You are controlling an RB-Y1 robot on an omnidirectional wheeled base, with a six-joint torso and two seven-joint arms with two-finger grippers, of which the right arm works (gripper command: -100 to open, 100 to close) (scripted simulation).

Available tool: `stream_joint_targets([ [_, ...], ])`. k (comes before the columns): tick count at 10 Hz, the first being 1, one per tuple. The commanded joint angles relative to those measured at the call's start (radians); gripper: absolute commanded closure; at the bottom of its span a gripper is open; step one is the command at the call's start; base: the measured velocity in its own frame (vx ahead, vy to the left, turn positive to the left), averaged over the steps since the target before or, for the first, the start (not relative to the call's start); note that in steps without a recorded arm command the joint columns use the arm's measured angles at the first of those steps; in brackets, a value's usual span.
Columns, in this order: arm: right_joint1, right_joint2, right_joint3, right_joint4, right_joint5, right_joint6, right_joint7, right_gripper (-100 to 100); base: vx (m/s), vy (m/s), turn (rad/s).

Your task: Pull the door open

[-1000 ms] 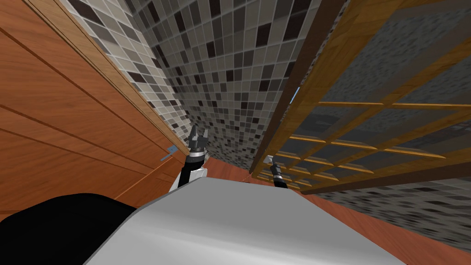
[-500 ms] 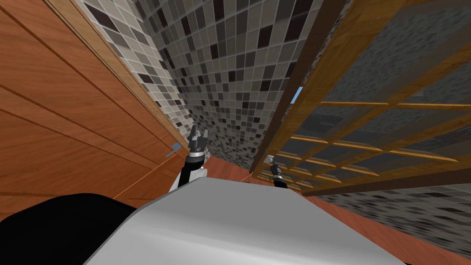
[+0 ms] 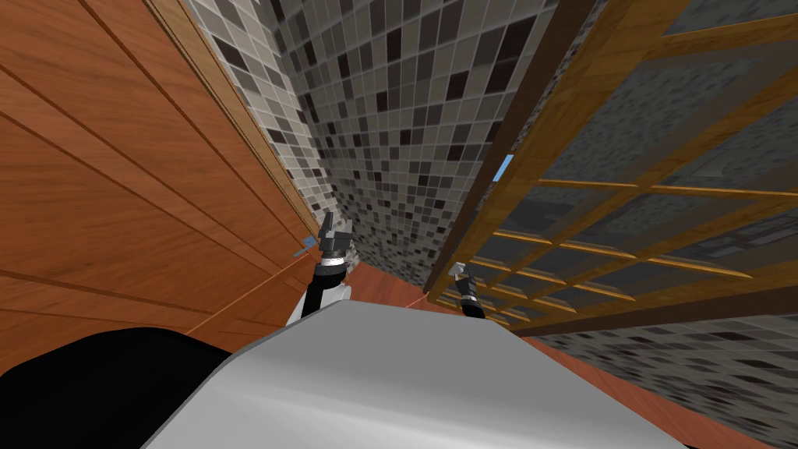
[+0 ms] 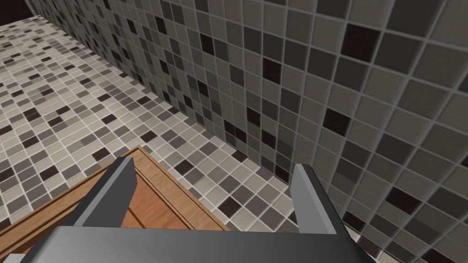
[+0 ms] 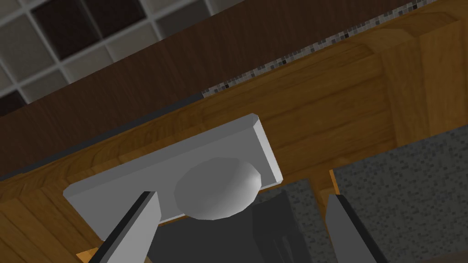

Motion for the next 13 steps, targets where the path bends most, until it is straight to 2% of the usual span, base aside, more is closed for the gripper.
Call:
stream_joint_targets([
  [1, -0.004, 0.004, 0.003, 0.002, -0.008, 0.003, -0.033, -100, -0.042, 0.014, 0.002],
  [6, -0.009, 0.020, 0.022, -0.015, -0.070, 0.021, -0.175, -100, -0.054, -0.013, 0.046],
  [7, -0.009, 0.020, 0.022, -0.015, -0.070, 0.021, -0.193, -100, -0.057, -0.012, 0.020],
  [8, -0.011, 0.024, 0.027, -0.020, -0.087, 0.027, -0.227, -100, -0.054, -0.017, 0.033],
  [9, -0.011, 0.024, 0.027, -0.020, -0.087, 0.027, -0.234, -100, -0.042, -0.010, 0.028],
  [11, -0.014, 0.033, 0.037, -0.030, -0.122, 0.037, -0.300, -100, -0.066, -0.012, 0.064],
  [12, -0.014, 0.033, 0.037, -0.030, -0.122, 0.037, -0.317, -100, -0.062, -0.019, 0.021],
  [13, -0.015, 0.037, 0.042, -0.035, -0.140, 0.043, -0.353, -100, -0.051, -0.017, 0.030],
])
